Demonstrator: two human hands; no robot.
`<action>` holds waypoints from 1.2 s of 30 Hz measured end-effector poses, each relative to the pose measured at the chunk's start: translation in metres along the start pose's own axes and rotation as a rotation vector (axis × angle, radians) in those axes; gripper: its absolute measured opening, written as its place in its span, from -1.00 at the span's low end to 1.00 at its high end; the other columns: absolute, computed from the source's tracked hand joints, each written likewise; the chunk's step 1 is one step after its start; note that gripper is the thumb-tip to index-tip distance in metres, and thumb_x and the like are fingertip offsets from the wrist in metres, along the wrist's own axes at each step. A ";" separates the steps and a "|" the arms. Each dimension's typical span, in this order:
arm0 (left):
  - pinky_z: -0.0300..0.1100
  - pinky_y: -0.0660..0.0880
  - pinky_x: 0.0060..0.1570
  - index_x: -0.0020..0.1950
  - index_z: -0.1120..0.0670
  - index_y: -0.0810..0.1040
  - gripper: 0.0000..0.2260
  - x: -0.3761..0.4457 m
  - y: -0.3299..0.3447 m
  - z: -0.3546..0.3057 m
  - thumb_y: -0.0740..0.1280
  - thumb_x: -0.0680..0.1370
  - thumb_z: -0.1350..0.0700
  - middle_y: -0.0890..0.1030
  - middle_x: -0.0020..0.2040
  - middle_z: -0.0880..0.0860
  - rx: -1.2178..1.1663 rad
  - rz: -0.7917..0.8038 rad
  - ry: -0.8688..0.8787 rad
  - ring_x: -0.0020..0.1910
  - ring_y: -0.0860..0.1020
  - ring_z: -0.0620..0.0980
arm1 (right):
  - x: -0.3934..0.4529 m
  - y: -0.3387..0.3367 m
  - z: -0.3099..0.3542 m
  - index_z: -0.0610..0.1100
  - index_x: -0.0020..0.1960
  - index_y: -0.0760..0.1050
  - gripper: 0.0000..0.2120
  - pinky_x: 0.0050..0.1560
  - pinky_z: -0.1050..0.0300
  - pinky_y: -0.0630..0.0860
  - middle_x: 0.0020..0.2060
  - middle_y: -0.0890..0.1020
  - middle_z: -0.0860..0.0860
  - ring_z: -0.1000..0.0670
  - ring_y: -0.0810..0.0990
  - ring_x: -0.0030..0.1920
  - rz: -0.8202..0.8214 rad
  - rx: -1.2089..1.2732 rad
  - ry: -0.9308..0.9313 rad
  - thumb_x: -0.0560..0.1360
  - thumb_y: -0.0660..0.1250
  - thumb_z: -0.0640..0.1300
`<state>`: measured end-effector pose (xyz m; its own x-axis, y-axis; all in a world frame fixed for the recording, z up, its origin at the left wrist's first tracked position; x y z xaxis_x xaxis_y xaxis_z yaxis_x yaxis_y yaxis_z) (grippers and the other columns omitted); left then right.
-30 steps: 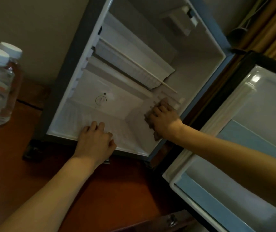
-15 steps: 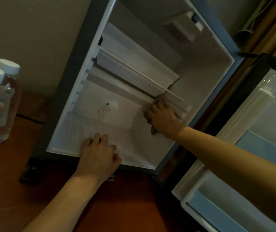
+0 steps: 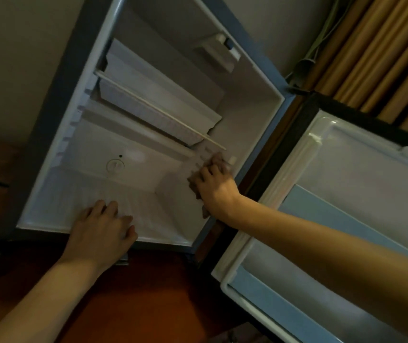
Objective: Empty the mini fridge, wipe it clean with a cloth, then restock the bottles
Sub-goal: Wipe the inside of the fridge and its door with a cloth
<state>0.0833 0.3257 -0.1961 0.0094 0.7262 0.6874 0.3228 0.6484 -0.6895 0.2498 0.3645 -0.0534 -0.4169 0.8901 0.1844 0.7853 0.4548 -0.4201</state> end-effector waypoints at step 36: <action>-0.01 0.49 -0.13 -0.05 -0.02 0.74 -0.51 0.000 -0.003 0.002 0.03 0.48 -0.15 0.57 -0.14 0.06 -0.007 0.134 -0.002 -0.05 0.52 0.12 | 0.017 0.007 -0.001 -0.05 0.51 0.24 -0.19 0.49 -0.18 0.11 0.45 0.30 -0.16 -0.25 0.29 0.41 0.056 0.035 -0.017 0.39 0.43 0.25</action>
<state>0.0801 0.3243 -0.1945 0.0506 0.8068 0.5887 0.3253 0.5440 -0.7735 0.2489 0.3826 -0.0520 -0.3805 0.9134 0.1445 0.7913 0.4025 -0.4602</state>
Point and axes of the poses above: each hand's wrist, its own x-axis towards the middle knuckle, its own y-axis out of the palm, z = x × y, the point moved 9 cm from there along x, towards the middle knuckle
